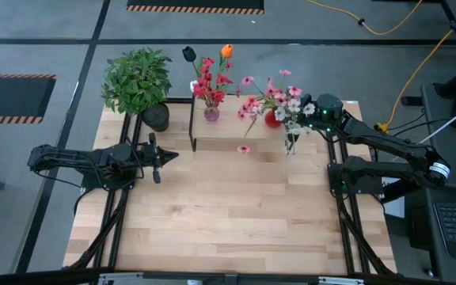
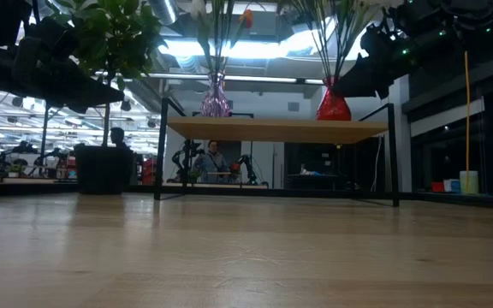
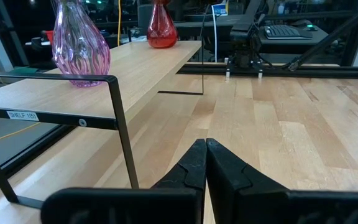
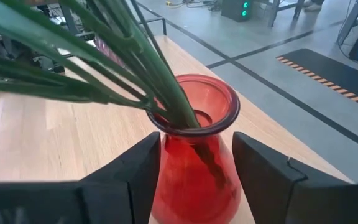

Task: Pick and place flowers into a vace then onto a shelf
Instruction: Put the red vase on the shelf, then return to Home Position

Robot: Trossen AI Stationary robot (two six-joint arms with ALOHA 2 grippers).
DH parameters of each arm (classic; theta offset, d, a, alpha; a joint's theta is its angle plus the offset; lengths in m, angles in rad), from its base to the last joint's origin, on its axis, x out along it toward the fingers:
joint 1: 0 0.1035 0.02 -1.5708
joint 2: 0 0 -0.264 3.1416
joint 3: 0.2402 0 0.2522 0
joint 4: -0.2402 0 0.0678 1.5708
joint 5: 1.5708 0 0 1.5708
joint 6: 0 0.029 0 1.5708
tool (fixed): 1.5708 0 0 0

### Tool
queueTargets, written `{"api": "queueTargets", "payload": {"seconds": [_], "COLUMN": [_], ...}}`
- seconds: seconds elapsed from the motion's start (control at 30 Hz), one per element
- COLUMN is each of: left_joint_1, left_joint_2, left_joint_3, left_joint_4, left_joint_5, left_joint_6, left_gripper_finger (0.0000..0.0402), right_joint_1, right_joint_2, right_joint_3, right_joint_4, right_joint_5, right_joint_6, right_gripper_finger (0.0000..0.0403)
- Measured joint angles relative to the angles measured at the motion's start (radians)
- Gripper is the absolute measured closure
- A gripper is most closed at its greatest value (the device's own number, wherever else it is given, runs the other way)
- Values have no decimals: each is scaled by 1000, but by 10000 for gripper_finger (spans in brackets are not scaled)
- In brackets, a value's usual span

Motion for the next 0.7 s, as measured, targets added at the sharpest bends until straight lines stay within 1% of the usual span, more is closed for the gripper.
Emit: {"api": "queueTargets", "payload": {"seconds": [0.23,0.43,0.7], "left_joint_1": [0,0,0], "left_joint_2": [0,0,0], "left_joint_3": [0,0,0], "left_joint_4": [0,0,4], "left_joint_5": [0,0,0], "left_joint_6": [0,0,-1], "left_gripper_finger": [398,397,396], "right_joint_1": [0,0,0], "right_joint_2": [-38,-90,-167], "right_joint_3": [0,0,0], "right_joint_4": [-19,-90,-143], "right_joint_5": [0,1,2], "right_joint_6": [-8,-24,-33], "right_gripper_finger": [202,202,202]}}
